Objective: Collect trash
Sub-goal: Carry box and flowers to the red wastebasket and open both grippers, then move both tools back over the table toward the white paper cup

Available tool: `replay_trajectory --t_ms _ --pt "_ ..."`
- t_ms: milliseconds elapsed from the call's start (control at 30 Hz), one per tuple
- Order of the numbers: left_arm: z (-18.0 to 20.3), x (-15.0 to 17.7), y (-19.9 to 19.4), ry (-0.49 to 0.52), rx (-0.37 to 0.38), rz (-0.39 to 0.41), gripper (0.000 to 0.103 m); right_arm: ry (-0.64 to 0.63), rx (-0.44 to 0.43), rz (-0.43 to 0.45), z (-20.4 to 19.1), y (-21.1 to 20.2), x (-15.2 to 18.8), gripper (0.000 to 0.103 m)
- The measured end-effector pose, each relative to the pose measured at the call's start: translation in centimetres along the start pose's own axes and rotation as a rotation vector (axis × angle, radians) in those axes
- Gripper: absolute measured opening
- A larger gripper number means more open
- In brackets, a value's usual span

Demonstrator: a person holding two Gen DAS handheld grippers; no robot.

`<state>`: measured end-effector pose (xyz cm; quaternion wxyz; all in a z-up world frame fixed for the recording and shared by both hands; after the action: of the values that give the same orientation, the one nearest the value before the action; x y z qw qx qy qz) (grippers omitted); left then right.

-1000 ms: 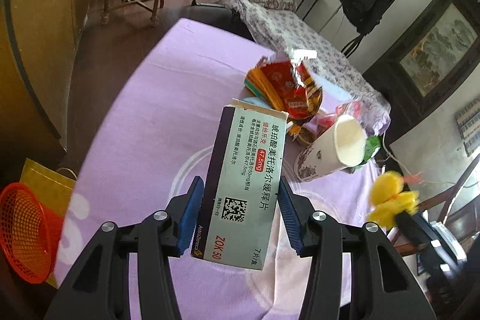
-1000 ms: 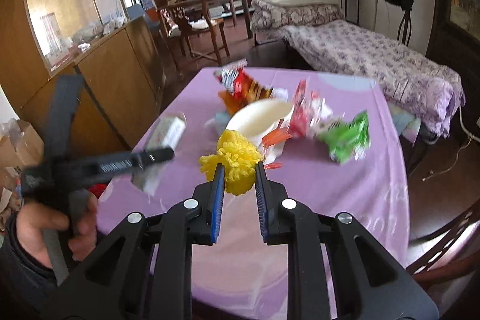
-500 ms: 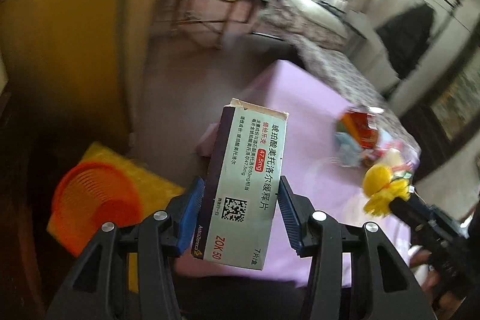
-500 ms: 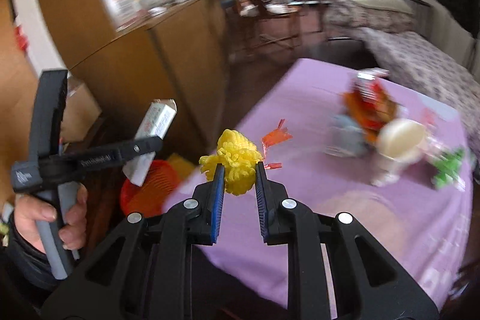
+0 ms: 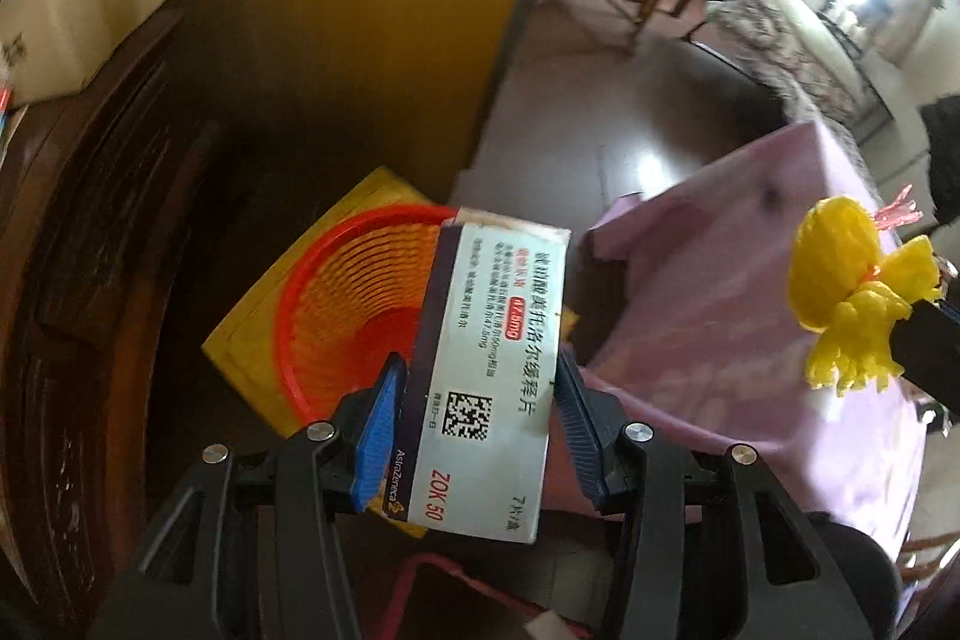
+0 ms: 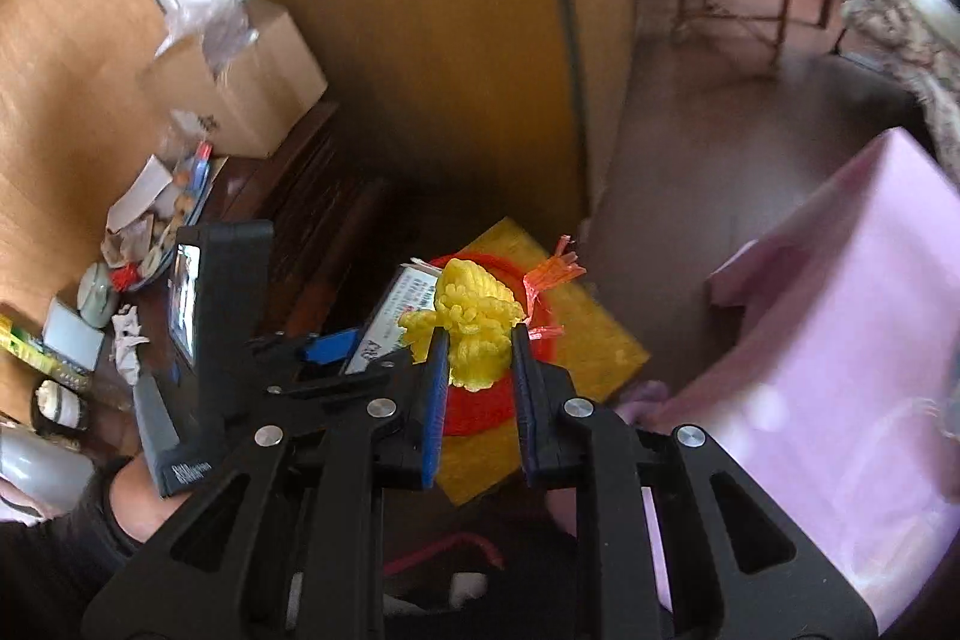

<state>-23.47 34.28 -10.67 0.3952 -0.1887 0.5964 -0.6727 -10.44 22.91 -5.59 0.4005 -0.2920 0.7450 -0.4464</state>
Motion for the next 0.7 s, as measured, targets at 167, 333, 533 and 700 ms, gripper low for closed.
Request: replay_trajectory --t_ms 167,333,533,700 --pt "-3.8 -0.3 2.0 -0.066 -0.025 -0.038 0.048 0.032 -0.034 -0.077 -0.8 4.7 -1.4 0.022" --pt "-5.6 -0.7 3.9 -0.122 -0.04 -0.063 0.048 0.057 -0.06 -0.138 -1.0 8.2 -2.2 0.025" --pt "-6.7 -0.5 5.0 -0.153 -0.063 -0.089 0.056 0.091 -0.065 -0.126 -0.3 8.5 -2.3 0.058" --pt "-6.6 -0.1 4.6 -0.159 -0.078 -0.088 0.059 0.127 -0.081 -0.1 0.2 7.8 -2.1 0.058"
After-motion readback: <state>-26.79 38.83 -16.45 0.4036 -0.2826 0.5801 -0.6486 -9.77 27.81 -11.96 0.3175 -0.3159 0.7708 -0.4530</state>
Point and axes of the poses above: each gripper's, at about its wrist camera, not at the fingertips, and y roughly the way its jaws point, z to its right, x to its underside, the point moved 4 cm from there along y, roughly the way its jaws point, and after that the axes turned 9 degrees about -z, right-handed, at the moved point
